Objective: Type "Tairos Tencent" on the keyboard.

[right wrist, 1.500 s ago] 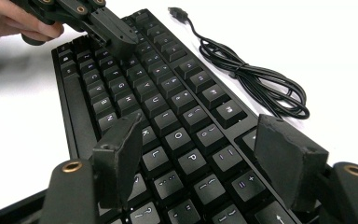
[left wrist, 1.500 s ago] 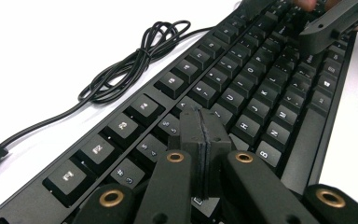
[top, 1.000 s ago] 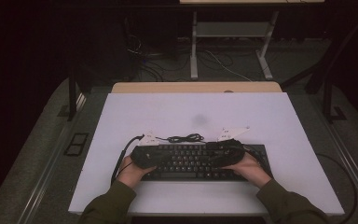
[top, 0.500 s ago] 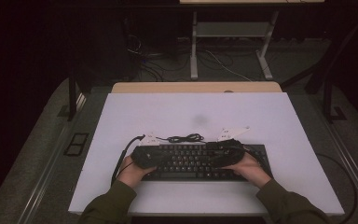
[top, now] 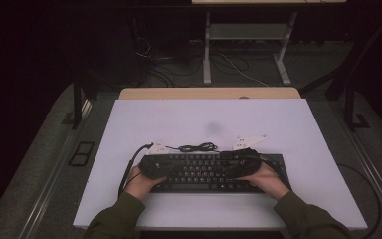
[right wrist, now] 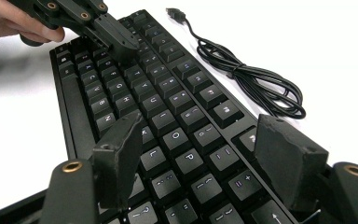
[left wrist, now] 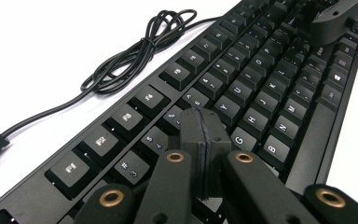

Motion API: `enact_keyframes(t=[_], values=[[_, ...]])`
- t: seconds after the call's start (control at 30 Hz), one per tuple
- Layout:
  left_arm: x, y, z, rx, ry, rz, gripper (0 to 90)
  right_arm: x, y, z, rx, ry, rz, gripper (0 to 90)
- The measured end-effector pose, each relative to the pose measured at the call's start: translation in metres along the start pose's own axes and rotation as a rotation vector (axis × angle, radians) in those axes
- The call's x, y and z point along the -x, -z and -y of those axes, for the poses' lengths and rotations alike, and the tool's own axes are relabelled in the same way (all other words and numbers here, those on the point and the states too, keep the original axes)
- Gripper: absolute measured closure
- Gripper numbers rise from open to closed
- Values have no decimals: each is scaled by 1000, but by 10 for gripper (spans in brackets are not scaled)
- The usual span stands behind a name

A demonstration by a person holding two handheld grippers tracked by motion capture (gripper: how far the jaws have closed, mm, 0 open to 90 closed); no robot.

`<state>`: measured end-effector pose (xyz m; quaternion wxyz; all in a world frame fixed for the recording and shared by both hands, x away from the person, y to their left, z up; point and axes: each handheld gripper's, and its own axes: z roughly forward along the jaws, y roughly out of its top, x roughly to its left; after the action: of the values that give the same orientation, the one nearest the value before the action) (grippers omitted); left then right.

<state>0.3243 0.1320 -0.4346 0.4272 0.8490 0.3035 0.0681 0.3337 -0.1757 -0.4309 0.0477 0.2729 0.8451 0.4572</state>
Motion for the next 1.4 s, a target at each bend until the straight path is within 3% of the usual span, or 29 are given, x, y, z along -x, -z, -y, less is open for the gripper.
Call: enact_keyframes(t=[0.33, 0.63, 1.07, 1.4], values=[[2, 4, -1, 26, -14, 7, 764, 0, 0, 0, 1, -4, -2, 325], [5, 6, 1, 48, -10, 12, 550, 1, -2, -1, 1, -7, -16, 395], [6, 11, 6, 69, 4, 1, 285, -1, -7, -5, -4, 7, -37, 675], [8, 16, 12, 85, 19, -11, 179, -1, -14, -9, -26, 19, -56, 859]])
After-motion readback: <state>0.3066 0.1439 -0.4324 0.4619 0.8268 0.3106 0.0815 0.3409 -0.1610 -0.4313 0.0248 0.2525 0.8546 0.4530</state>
